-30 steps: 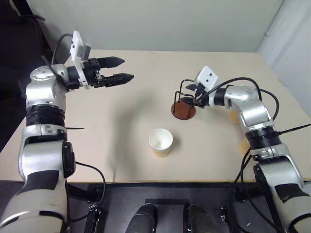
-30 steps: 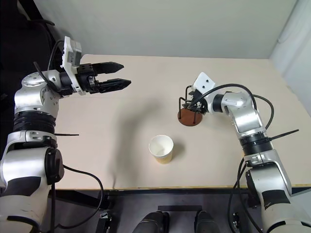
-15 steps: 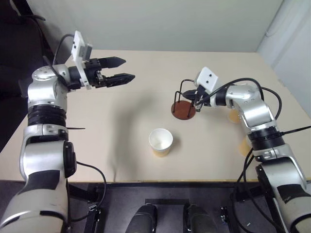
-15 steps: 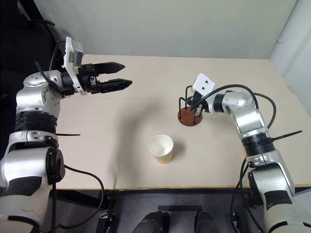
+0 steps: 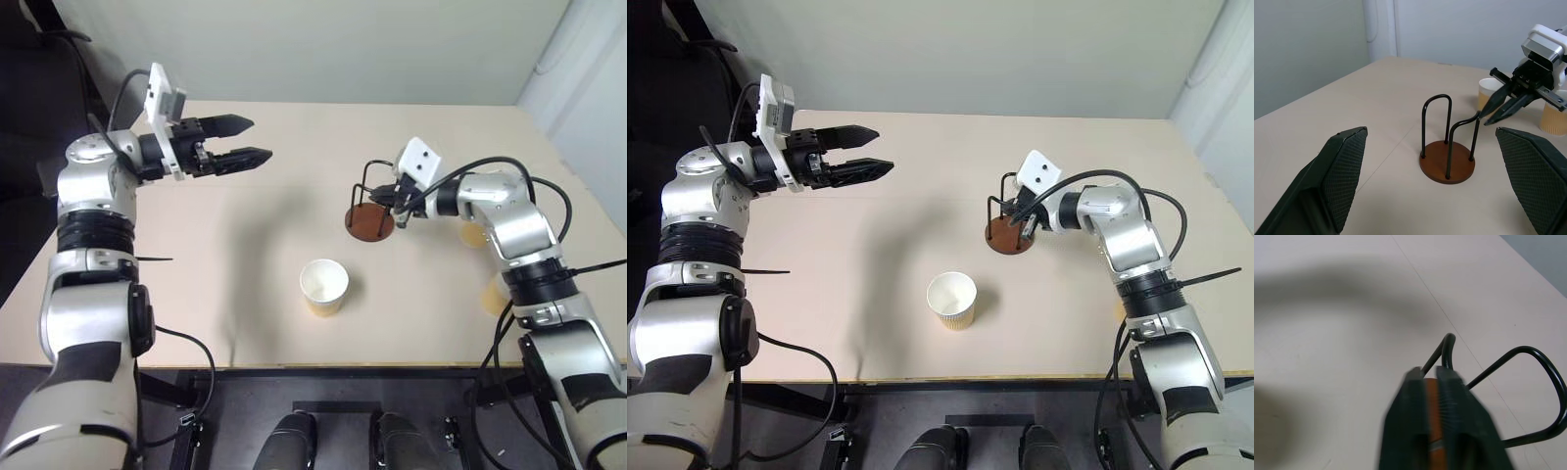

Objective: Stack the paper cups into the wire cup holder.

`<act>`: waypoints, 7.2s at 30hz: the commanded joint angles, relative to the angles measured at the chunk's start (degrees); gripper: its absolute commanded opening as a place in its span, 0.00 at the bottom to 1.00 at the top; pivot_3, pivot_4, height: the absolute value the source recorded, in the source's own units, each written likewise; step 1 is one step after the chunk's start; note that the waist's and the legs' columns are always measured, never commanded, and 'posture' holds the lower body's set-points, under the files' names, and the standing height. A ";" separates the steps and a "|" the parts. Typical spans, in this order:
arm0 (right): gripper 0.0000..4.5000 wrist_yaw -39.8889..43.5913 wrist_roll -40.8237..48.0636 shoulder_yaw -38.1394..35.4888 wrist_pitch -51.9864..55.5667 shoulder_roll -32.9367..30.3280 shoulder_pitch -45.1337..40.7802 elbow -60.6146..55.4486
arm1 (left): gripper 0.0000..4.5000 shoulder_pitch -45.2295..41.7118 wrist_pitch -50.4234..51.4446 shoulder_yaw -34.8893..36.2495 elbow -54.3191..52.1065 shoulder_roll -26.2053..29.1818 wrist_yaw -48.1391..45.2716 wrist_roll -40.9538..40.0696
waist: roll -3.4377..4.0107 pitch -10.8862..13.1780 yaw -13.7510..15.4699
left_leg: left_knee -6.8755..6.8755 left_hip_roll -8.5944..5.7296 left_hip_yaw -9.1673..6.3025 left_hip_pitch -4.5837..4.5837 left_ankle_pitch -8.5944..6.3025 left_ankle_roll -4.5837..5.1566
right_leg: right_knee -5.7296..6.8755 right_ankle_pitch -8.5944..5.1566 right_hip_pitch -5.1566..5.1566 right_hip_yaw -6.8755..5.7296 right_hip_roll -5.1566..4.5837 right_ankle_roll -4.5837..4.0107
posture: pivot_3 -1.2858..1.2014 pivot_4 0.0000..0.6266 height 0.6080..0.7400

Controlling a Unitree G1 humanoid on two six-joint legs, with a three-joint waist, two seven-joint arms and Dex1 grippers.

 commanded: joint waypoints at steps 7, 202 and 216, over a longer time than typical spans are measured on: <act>0.51 -1.47 -0.26 -0.83 -1.89 0.43 -0.67 -0.97 | 1.00 -1.95 -0.77 1.03 -0.65 0.69 -0.16 -0.41 | 0.00 0.00 0.01 | 0.00 0.00 0.00 0.00 0.00 0.00 | 0.00 0.00 0.00 0.00 0.00 0.00 | 0.52 0.24 1.00; 0.58 26.09 4.62 -0.68 16.27 -26.58 -4.91 -30.87 | 1.00 -10.53 -9.35 -28.89 7.28 -0.91 -13.94 -8.80 | 0.04 0.04 0.26 | 0.06 0.09 0.11 0.00 0.05 0.19 | 0.01 -0.28 0.12 0.02 -0.03 0.20 | 0.52 0.24 1.00; 0.58 21.69 25.18 -15.56 40.44 -33.68 -4.40 -37.36 | 1.00 -17.85 -12.90 -43.60 0.57 3.00 -13.94 -7.61 | -0.07 0.01 0.65 | 0.03 -0.02 0.02 -0.26 0.20 -0.32 | -0.01 -0.56 -0.06 0.08 -0.02 0.29 | 0.52 0.24 1.00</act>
